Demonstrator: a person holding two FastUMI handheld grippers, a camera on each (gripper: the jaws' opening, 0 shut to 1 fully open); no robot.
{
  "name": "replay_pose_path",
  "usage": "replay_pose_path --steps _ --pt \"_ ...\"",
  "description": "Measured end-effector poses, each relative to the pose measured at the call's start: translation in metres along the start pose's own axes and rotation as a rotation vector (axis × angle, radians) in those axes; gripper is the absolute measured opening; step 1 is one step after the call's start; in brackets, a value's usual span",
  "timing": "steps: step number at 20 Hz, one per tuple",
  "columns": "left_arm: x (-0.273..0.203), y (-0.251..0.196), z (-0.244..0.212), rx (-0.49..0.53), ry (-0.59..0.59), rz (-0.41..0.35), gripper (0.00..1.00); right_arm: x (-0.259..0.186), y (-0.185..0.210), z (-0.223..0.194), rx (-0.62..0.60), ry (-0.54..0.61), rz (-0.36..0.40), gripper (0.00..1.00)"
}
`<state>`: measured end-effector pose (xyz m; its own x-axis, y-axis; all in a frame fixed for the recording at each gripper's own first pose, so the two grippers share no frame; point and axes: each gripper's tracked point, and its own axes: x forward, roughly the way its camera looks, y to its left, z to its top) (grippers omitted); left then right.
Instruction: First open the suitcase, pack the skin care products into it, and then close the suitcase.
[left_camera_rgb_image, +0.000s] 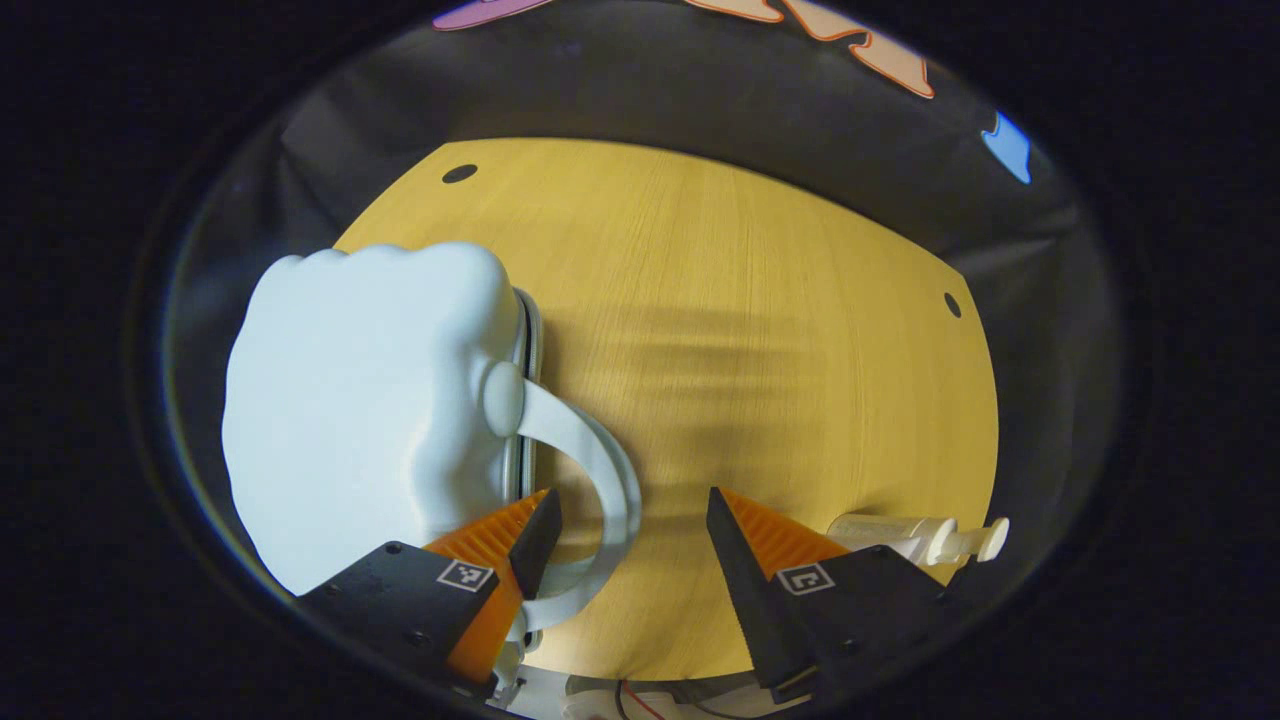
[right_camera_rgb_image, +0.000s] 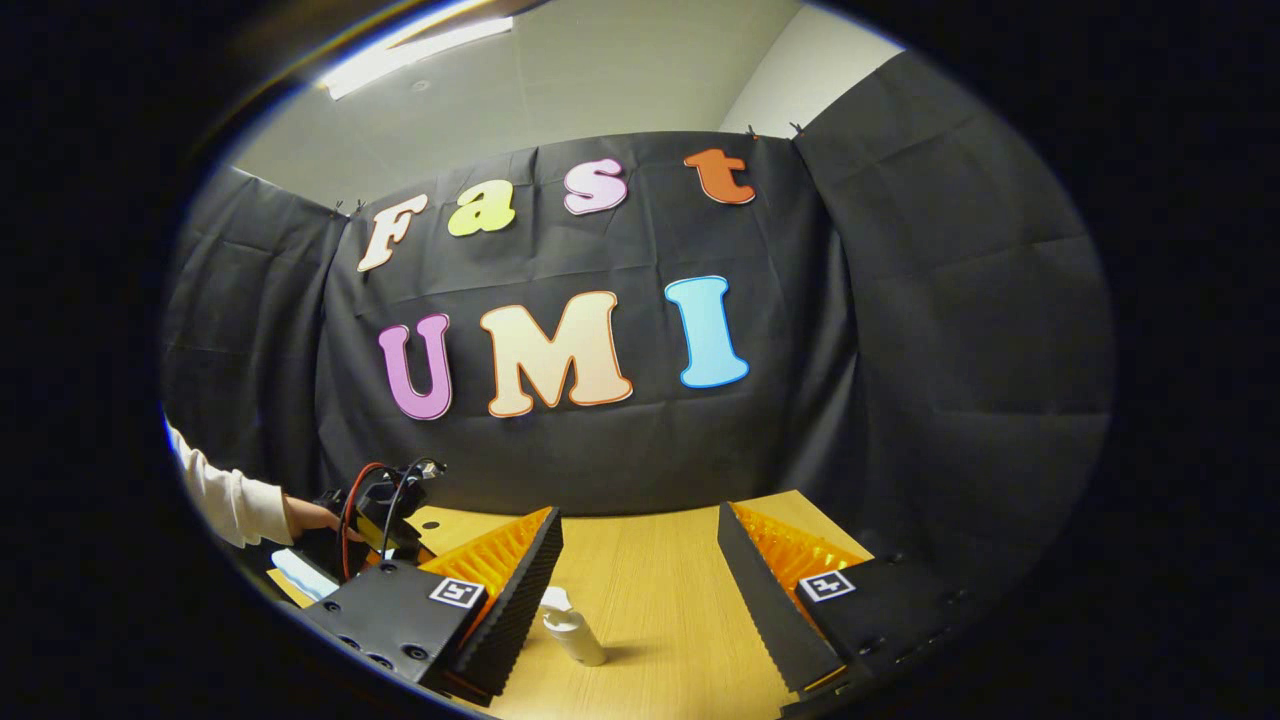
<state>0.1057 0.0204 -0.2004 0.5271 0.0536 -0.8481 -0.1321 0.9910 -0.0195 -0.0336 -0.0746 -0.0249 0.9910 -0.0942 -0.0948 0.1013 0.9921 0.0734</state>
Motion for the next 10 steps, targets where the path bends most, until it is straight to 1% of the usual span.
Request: replay_pose_path --steps 2,4,6,7,8,9,10 --pt "0.006 0.001 -0.002 0.014 0.031 0.010 0.84 0.000 -0.002 -0.002 -0.006 0.008 0.002 0.98" --pt "0.012 0.002 -0.002 0.033 0.053 0.028 0.78 -0.001 -0.003 -0.003 0.006 0.019 0.005 0.98" --pt "0.018 0.005 -0.003 0.044 0.076 0.046 0.71 -0.001 -0.004 0.000 0.024 0.016 0.008 0.98" --pt "0.020 0.005 -0.004 0.049 0.088 0.056 0.61 -0.001 -0.006 0.001 0.028 0.012 0.008 0.98" --pt "0.023 0.007 -0.004 0.058 0.096 0.067 0.55 -0.001 -0.006 0.003 0.026 0.011 0.007 0.98" --pt "0.026 0.010 -0.004 0.071 0.101 0.087 0.34 -0.001 -0.008 0.002 0.022 0.010 0.005 0.98" --pt "0.028 0.011 -0.004 0.082 0.105 0.090 0.31 0.000 -0.009 0.003 0.018 0.010 0.003 0.98"
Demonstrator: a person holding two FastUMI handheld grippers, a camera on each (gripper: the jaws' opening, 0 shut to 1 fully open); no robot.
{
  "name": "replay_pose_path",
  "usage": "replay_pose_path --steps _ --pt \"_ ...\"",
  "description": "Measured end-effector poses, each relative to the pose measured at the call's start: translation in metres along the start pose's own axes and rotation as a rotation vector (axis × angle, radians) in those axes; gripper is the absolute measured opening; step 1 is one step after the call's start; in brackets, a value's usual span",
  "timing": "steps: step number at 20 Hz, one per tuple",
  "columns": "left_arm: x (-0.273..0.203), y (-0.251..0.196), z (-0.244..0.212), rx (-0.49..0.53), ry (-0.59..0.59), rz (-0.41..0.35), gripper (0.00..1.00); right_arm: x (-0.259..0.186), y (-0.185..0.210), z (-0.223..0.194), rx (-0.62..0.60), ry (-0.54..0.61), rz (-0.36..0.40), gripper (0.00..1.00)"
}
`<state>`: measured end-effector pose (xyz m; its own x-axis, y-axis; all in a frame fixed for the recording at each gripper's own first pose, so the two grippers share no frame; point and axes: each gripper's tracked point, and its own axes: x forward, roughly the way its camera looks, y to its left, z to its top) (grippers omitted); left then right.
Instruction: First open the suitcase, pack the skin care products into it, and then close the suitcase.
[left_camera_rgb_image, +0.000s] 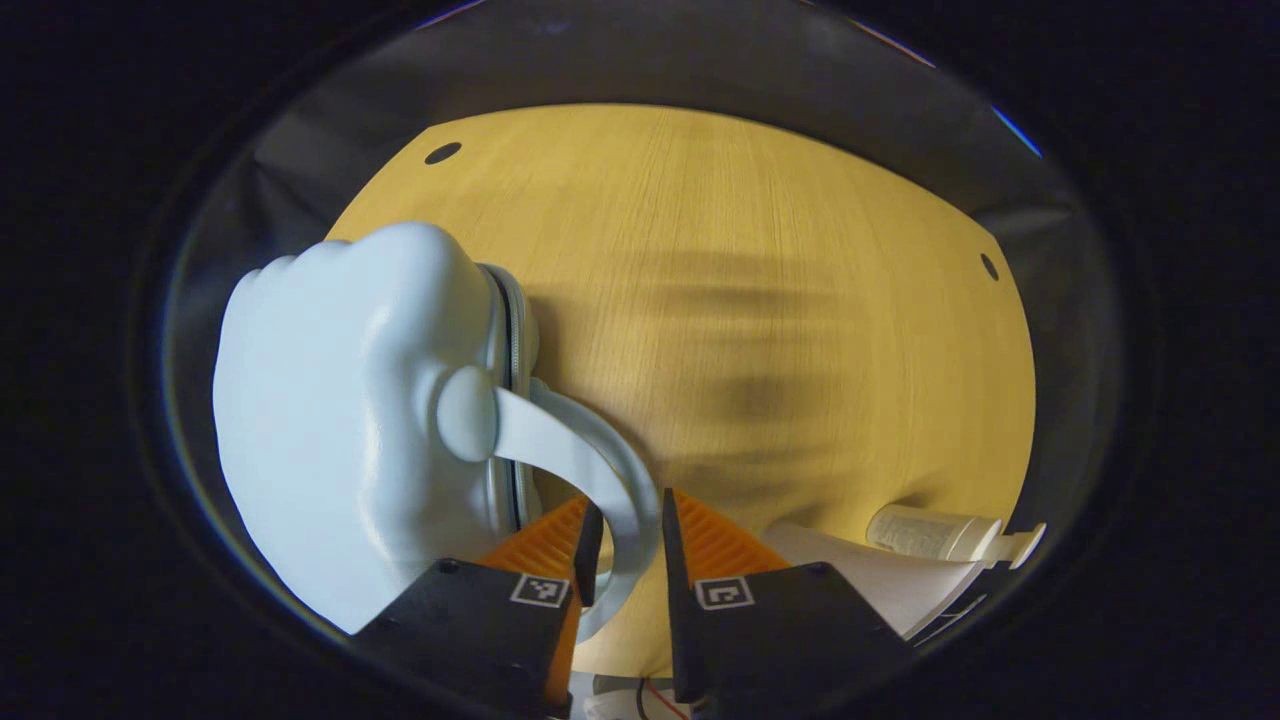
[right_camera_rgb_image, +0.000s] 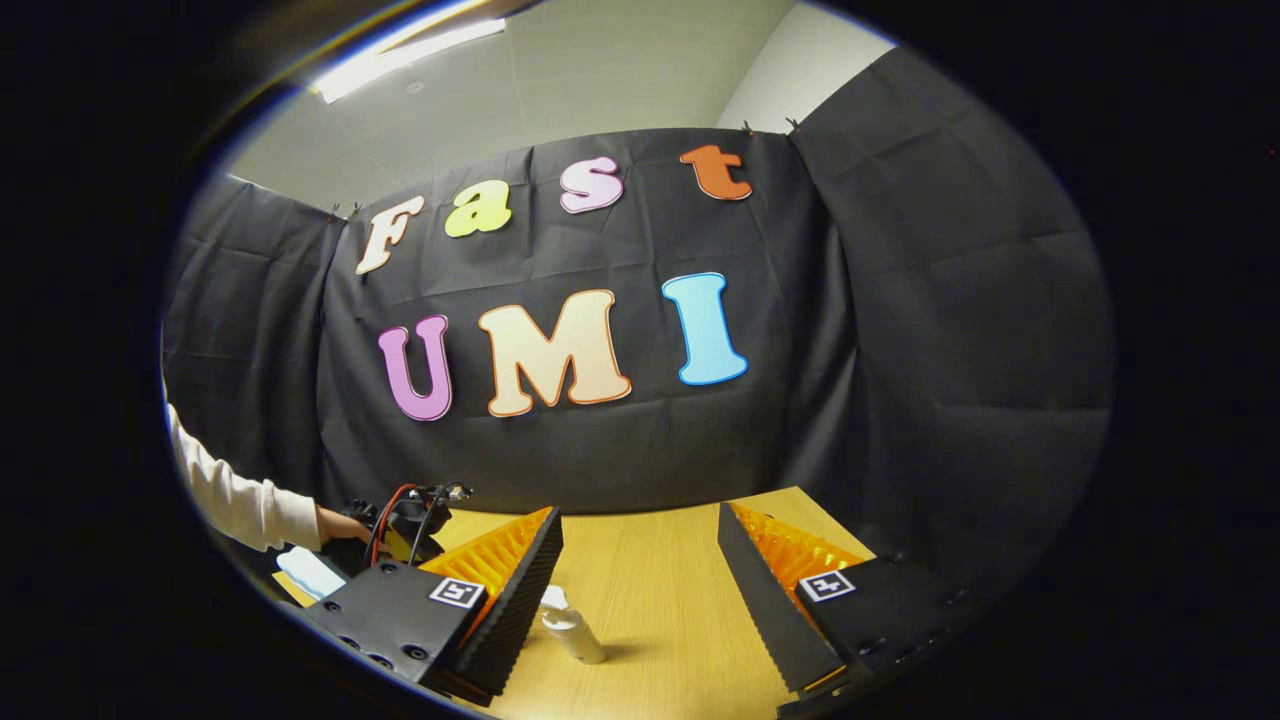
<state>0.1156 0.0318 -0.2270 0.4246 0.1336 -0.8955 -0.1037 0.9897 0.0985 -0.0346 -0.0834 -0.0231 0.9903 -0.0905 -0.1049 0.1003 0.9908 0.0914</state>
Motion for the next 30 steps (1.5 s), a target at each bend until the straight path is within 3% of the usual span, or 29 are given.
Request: replay_pose_path --steps 5,10,18,24,30 --pt "0.010 0.001 -0.006 -0.015 0.042 0.006 0.25 -0.003 -0.004 -0.005 -0.013 0.016 -0.006 0.98" --pt "0.008 0.001 -0.006 -0.050 0.054 -0.028 0.05 0.000 0.001 -0.007 -0.013 0.023 0.007 0.98" --pt "-0.024 -0.002 0.000 -0.001 0.023 -0.138 0.04 0.006 0.023 -0.008 -0.018 0.021 0.054 0.98" --pt "-0.071 0.013 0.009 -0.019 -0.045 -0.272 0.04 0.004 0.049 -0.007 -0.053 0.006 0.086 0.98" --pt "-0.116 0.048 0.028 -0.087 -0.149 -0.332 0.03 -0.001 0.071 -0.003 -0.053 -0.012 0.094 0.98"
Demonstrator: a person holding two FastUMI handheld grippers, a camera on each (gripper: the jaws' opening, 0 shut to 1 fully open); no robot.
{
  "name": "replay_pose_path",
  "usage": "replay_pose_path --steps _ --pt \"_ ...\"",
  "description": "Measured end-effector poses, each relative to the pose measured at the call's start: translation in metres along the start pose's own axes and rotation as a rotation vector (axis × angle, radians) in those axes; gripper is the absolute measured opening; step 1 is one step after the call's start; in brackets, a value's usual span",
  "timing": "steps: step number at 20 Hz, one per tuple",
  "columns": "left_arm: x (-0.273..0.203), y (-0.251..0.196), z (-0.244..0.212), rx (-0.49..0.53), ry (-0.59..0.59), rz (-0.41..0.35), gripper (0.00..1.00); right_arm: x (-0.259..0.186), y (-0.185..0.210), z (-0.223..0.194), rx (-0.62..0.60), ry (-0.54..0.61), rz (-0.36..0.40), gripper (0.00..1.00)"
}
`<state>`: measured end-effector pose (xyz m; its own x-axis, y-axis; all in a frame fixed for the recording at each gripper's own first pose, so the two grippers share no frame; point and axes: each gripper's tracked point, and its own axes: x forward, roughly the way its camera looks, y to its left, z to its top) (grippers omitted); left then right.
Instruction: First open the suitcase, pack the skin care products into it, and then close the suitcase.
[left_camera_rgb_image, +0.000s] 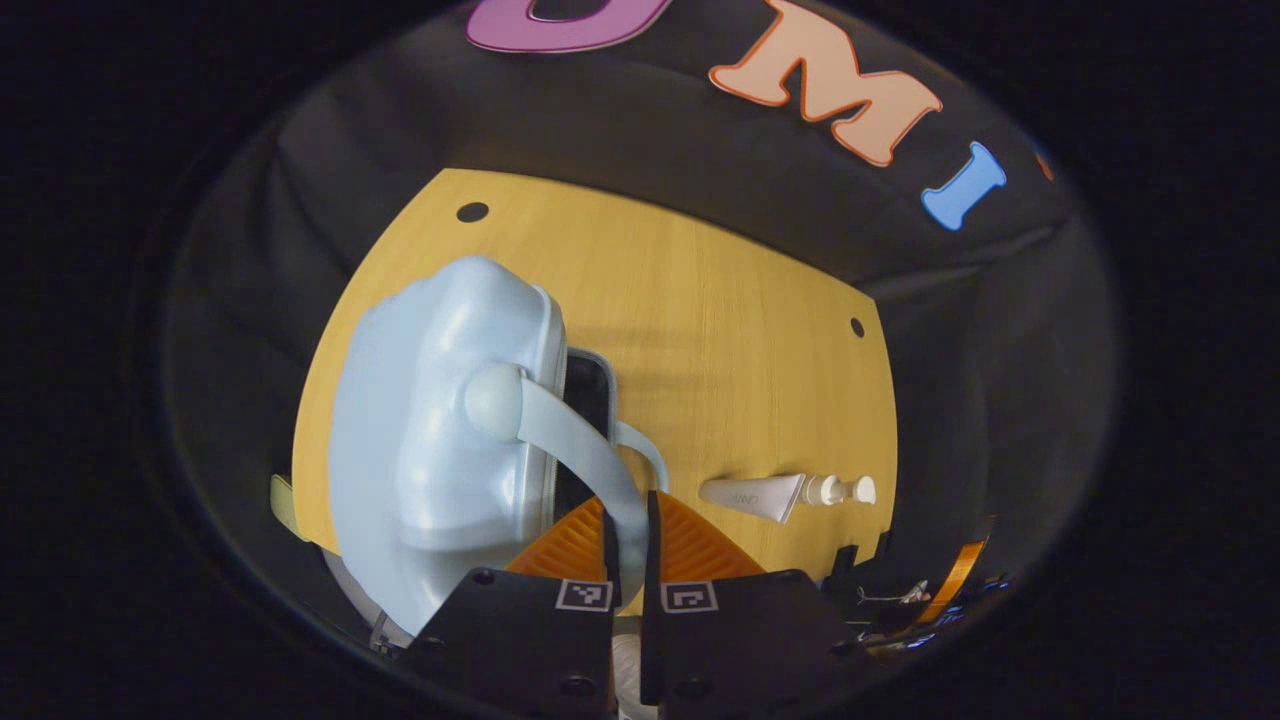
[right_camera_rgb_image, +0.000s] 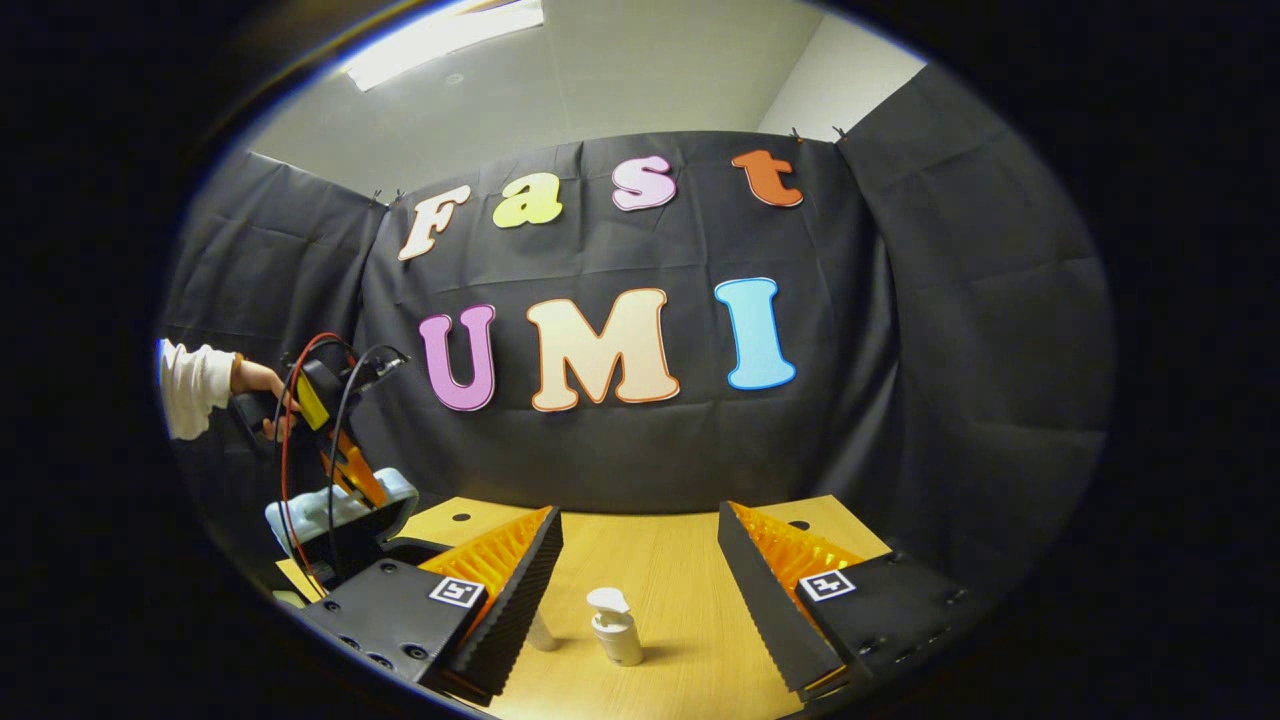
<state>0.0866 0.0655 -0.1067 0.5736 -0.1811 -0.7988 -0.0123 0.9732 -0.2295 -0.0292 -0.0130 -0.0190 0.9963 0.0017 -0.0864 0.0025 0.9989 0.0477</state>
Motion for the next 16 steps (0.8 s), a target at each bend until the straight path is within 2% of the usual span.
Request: replay_pose_path --steps 2,4,8,16 --pt "-0.016 0.012 0.007 -0.034 -0.013 -0.026 0.04 -0.003 0.008 0.003 -0.007 -0.011 -0.002 0.98" --pt "-0.030 0.028 0.016 -0.051 -0.036 -0.020 0.03 -0.005 0.015 0.004 -0.021 -0.015 -0.007 0.96" --pt "-0.053 0.074 0.032 -0.033 -0.083 0.046 0.04 -0.008 0.030 0.004 -0.061 -0.010 -0.010 0.96" --pt "-0.068 0.159 0.055 -0.095 -0.214 0.130 0.04 -0.001 0.062 0.001 -0.065 -0.003 -0.006 0.98"
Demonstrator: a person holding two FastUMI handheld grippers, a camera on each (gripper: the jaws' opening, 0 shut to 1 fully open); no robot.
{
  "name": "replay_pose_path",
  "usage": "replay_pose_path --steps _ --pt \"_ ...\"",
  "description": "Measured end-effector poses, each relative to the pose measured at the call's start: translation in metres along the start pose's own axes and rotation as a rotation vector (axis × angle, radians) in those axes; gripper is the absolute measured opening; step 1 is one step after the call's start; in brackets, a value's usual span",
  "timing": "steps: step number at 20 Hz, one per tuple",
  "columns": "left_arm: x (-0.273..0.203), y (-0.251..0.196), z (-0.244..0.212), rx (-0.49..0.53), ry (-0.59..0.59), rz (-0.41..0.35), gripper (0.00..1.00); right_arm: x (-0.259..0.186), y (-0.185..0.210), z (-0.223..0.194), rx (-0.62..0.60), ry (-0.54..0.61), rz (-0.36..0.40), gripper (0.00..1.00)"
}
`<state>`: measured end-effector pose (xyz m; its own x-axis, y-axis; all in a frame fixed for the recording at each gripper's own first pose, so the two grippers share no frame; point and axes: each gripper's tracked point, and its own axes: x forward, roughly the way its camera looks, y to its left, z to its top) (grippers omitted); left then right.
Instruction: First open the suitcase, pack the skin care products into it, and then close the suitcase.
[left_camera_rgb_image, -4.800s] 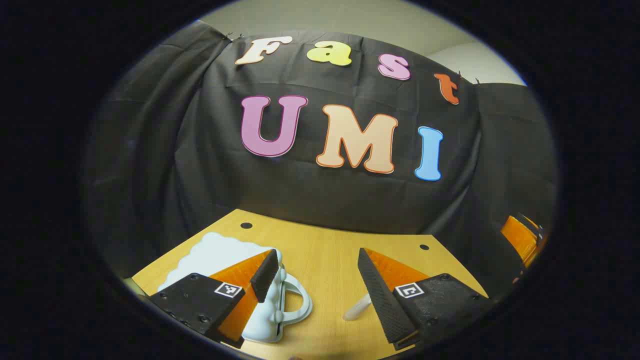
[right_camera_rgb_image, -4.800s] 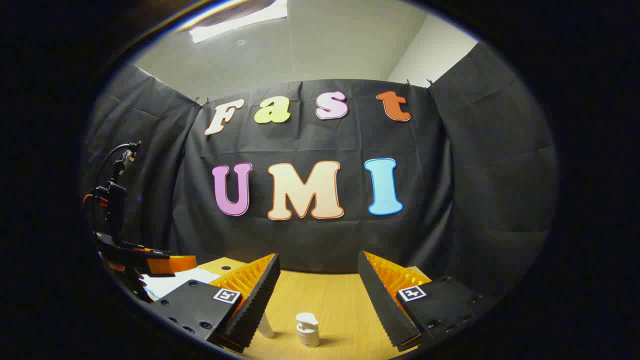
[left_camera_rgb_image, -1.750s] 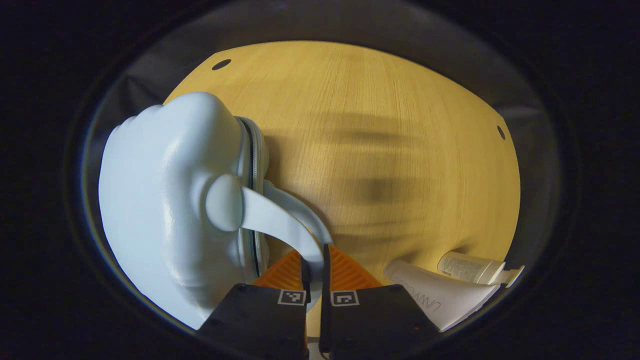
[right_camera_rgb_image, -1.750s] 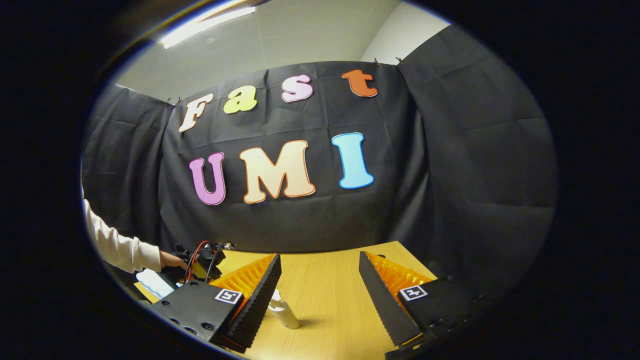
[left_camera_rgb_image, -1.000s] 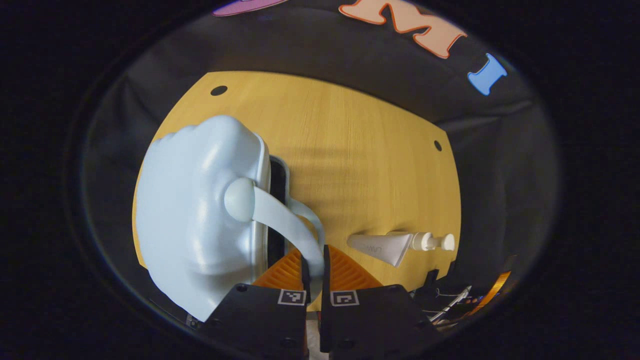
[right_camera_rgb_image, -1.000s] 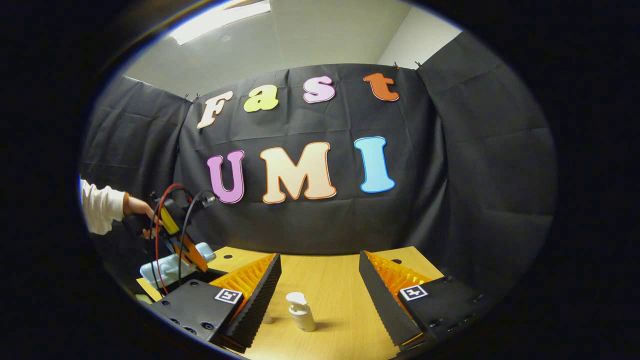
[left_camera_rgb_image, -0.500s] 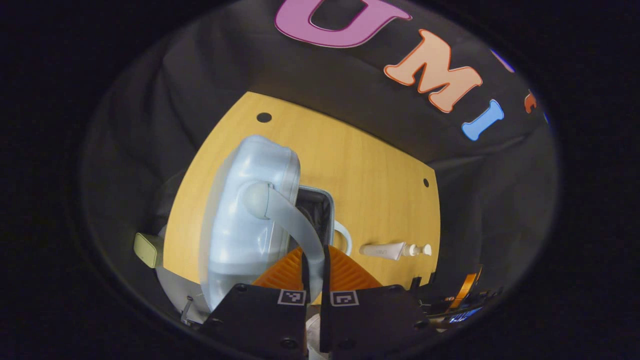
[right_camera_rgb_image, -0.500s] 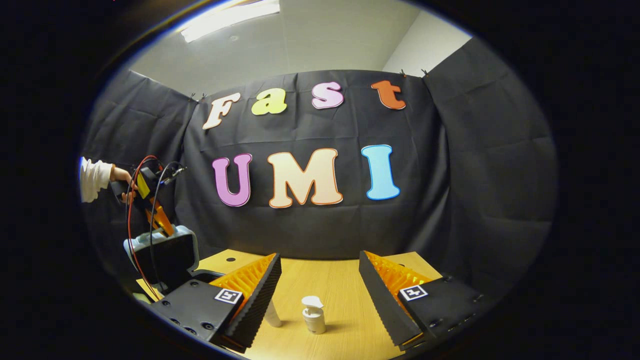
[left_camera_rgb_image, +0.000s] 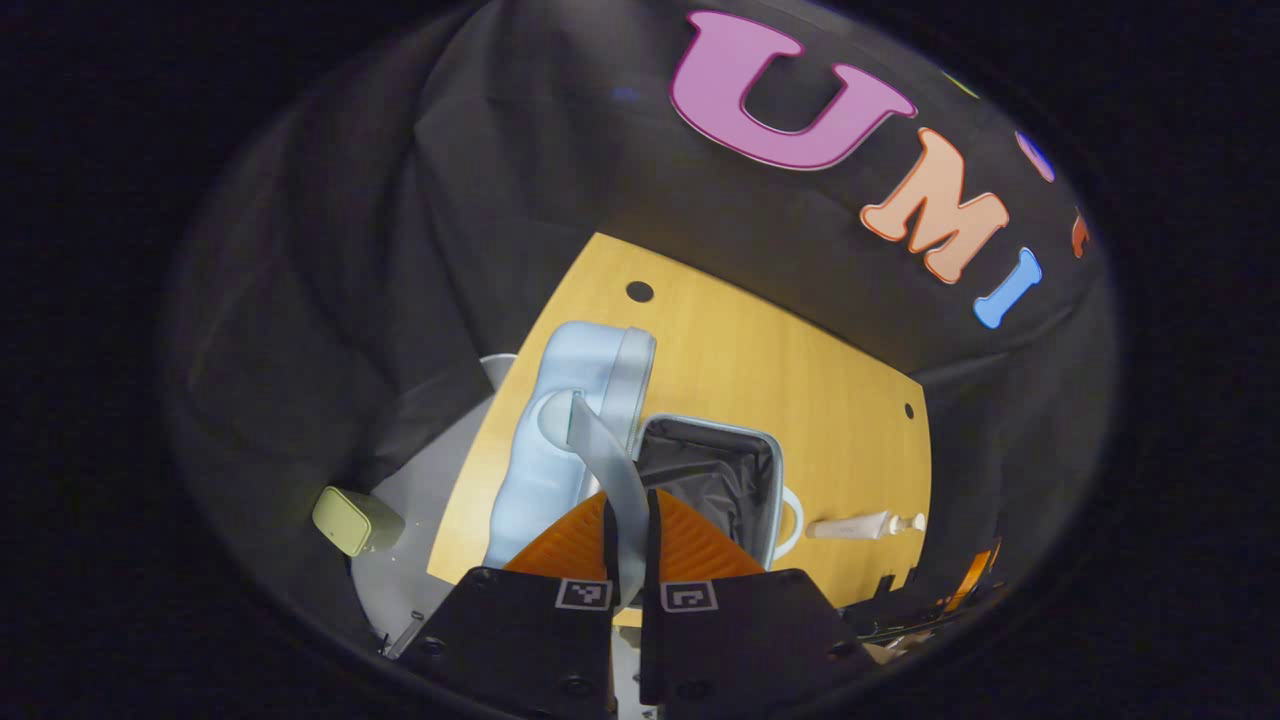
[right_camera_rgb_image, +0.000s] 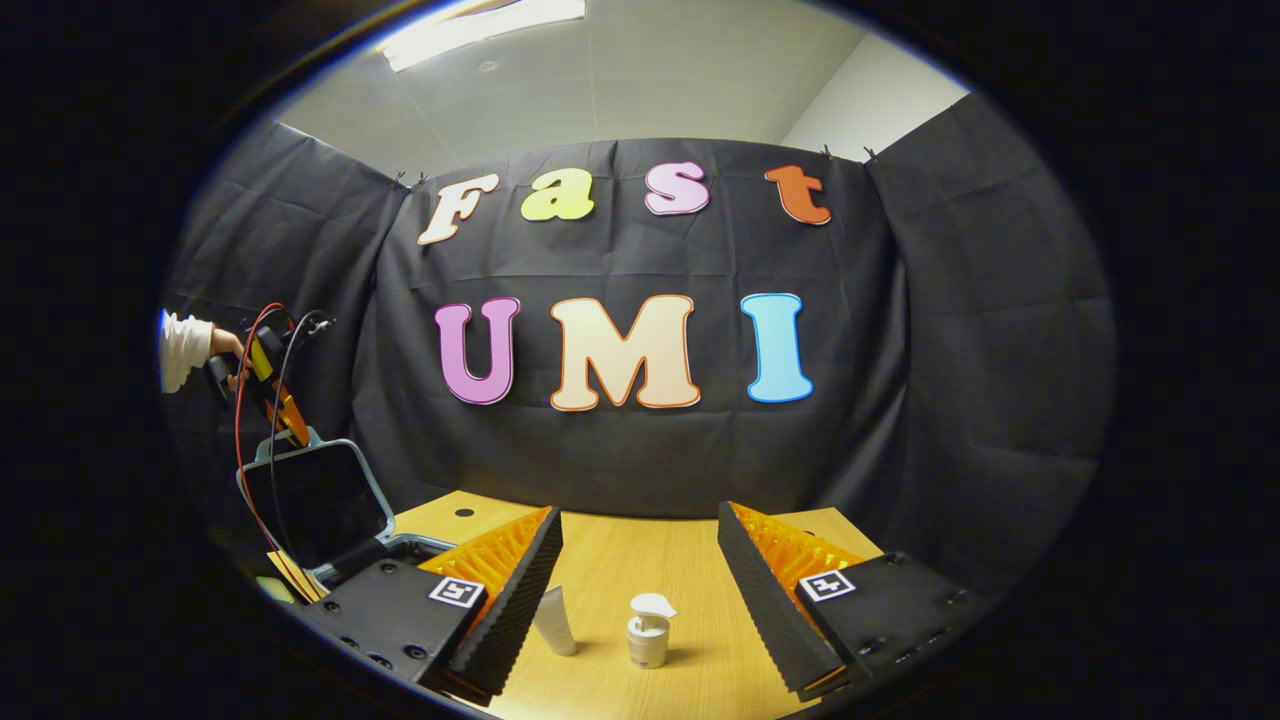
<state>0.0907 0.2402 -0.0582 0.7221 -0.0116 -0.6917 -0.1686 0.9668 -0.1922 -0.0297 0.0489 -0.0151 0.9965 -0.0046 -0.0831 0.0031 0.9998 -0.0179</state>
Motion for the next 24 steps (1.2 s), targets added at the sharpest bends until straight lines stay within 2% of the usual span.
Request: replay_pose_path --steps 2,6,9,12,14,19,24 --pt "0.007 0.020 0.001 -0.025 -0.030 0.002 0.04 -0.001 0.007 0.003 0.023 -0.006 0.002 0.98" --pt "0.020 0.090 -0.007 -0.071 -0.059 0.044 0.04 -0.002 0.015 0.010 0.042 -0.018 -0.012 0.96" --pt "0.039 0.134 -0.020 -0.193 -0.078 0.026 0.04 -0.002 0.017 0.004 0.020 -0.008 -0.028 0.98" --pt "0.061 0.166 -0.053 -0.291 -0.071 -0.008 0.03 -0.003 0.026 -0.004 0.036 0.013 -0.023 0.98" --pt "0.077 0.186 -0.083 -0.303 -0.039 0.007 0.03 -0.001 0.038 -0.005 0.079 0.020 -0.002 0.98" --pt "0.105 0.204 -0.126 -0.327 0.022 -0.002 0.03 0.005 0.050 -0.013 0.118 0.054 0.012 0.98" --pt "0.116 0.208 -0.132 -0.287 0.018 0.001 0.03 0.003 0.052 -0.018 0.098 0.077 0.013 0.98"
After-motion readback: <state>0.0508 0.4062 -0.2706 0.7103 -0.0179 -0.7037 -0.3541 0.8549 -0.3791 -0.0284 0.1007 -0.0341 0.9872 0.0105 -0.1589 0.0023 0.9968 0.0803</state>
